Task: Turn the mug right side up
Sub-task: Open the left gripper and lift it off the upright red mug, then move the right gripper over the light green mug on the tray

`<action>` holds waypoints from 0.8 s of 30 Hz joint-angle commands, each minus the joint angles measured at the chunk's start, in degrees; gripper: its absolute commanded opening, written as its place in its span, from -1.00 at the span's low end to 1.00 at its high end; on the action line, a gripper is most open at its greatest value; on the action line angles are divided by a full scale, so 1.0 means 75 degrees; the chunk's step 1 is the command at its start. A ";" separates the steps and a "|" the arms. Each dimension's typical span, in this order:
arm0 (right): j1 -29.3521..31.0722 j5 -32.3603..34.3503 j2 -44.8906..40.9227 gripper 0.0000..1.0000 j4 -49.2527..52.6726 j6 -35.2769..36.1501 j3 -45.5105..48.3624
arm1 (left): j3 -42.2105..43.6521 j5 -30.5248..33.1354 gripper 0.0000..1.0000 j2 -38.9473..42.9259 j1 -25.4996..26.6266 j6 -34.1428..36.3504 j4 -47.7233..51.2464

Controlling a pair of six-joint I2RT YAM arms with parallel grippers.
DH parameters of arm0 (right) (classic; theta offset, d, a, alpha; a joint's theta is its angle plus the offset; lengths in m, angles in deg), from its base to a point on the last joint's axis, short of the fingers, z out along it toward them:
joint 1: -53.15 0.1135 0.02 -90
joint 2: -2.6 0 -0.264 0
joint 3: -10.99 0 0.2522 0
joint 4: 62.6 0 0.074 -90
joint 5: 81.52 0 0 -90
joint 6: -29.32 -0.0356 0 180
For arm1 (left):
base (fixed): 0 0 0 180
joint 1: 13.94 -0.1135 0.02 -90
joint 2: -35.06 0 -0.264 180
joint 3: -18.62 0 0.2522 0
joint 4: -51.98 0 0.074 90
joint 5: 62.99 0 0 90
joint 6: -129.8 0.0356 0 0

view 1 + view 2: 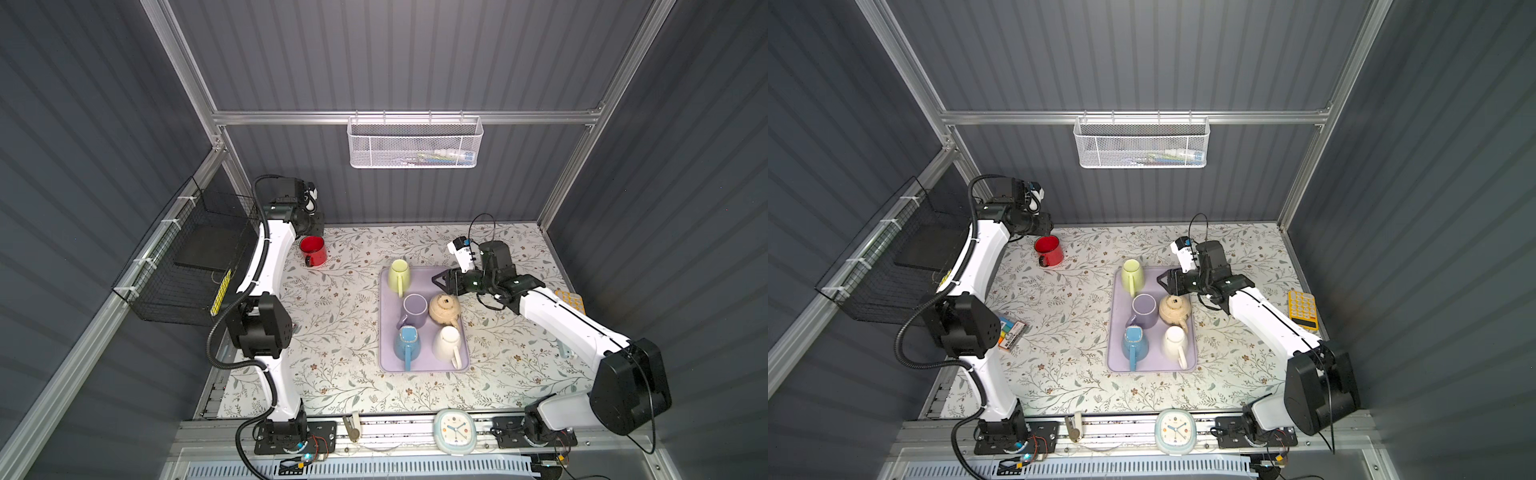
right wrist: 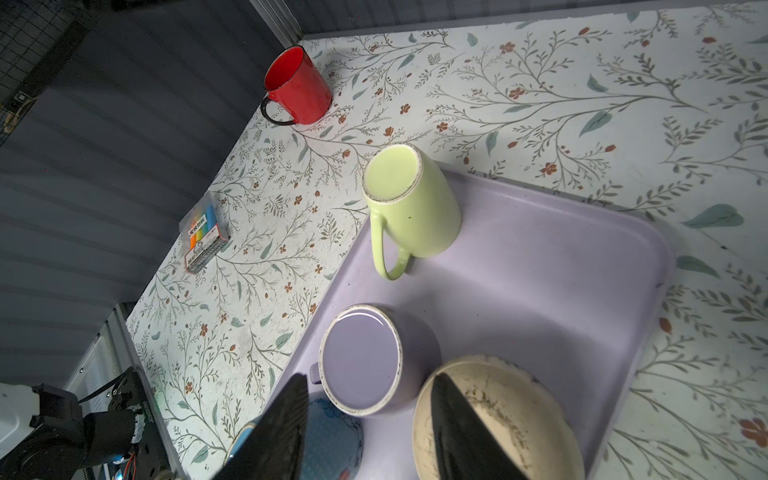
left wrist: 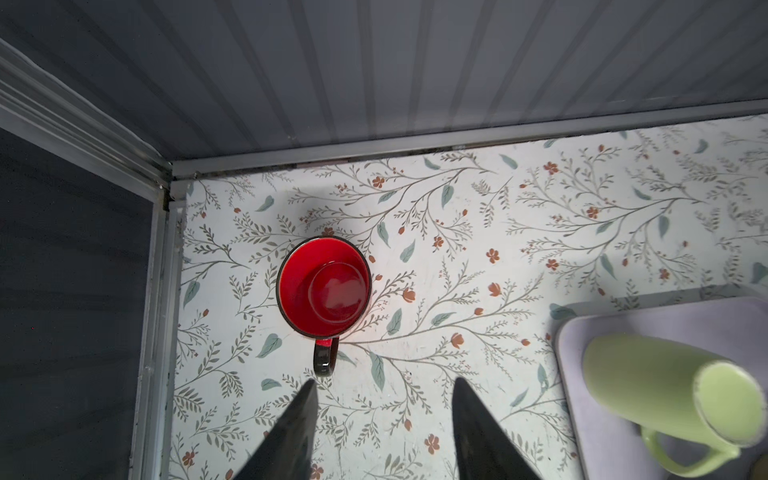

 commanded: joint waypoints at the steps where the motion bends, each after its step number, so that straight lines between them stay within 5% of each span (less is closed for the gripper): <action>1: 0.0063 0.0210 0.0218 0.00 0.0342 -0.0049 -0.0354 | 0.0757 -0.0001 0.05 0.0817 0.0128 0.0172 -0.0148; 8: 0.0300 0.0653 0.0601 -0.01 0.0684 -0.0131 -0.0769 | 0.2641 -0.0316 0.07 0.2599 0.0386 0.0437 -0.0843; 13: 0.0575 0.1172 0.0978 -0.01 0.0943 -0.0225 -0.1272 | 0.4266 -0.1569 0.11 0.3938 0.0713 0.0310 -0.2083; 24: 0.1346 0.2337 0.2056 0.00 0.1919 -0.0434 -0.2578 | 0.6282 -0.2160 0.10 0.4835 0.0857 -0.0163 -0.2729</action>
